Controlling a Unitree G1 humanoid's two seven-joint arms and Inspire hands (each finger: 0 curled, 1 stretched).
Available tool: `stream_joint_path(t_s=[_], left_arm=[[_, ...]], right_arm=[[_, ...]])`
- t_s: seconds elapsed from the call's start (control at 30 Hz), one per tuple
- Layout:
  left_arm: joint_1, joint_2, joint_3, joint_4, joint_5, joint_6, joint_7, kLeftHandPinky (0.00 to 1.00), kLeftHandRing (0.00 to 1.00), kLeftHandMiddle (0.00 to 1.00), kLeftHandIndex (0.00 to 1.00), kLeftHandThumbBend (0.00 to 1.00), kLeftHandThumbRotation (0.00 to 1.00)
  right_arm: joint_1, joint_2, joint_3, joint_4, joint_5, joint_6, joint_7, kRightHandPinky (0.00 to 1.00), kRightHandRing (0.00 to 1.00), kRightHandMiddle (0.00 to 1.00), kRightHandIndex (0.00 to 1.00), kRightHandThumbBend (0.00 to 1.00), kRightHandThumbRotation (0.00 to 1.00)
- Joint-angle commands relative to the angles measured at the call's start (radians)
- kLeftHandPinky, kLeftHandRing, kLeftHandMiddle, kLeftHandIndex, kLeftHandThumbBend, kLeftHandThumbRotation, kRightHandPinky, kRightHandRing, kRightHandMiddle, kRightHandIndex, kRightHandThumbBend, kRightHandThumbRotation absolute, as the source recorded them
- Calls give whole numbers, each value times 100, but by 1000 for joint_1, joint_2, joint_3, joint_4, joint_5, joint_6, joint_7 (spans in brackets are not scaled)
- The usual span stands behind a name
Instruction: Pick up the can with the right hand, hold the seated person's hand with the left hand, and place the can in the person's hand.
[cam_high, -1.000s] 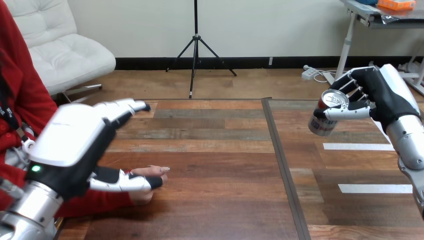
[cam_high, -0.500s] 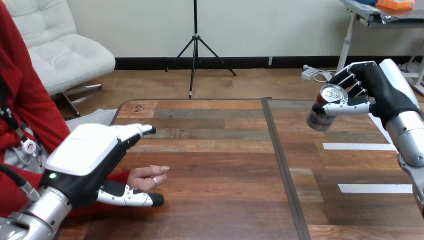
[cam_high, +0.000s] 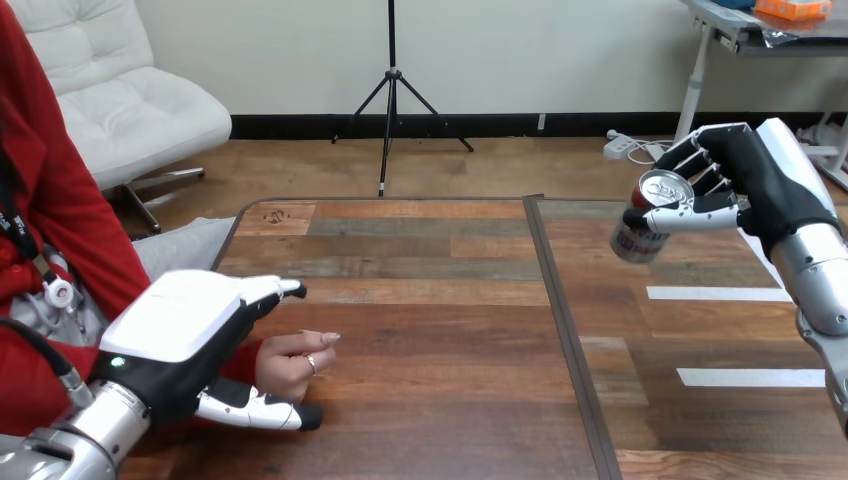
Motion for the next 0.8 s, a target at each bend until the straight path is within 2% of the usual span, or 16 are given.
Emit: stream_joint_path(t_s=[0.0,0.57,0.77], left_arm=[[-89,37,-25,18,21,37,-8,83,85,87,85,100,64],[-121,61,-78,85,72,86,35,81,84,86,84,100,55],[-137,61,-97,121,98,106,66,80,83,86,83,100,50]], right_arm=[[-35,-14,-27,-62,17,-21,-5,38,42,47,48,74,0],[-32,-16,-31,-67,21,-23,-3,38,42,47,48,74,0],[-32,-16,-33,-70,22,-19,-1,37,41,46,48,74,0]])
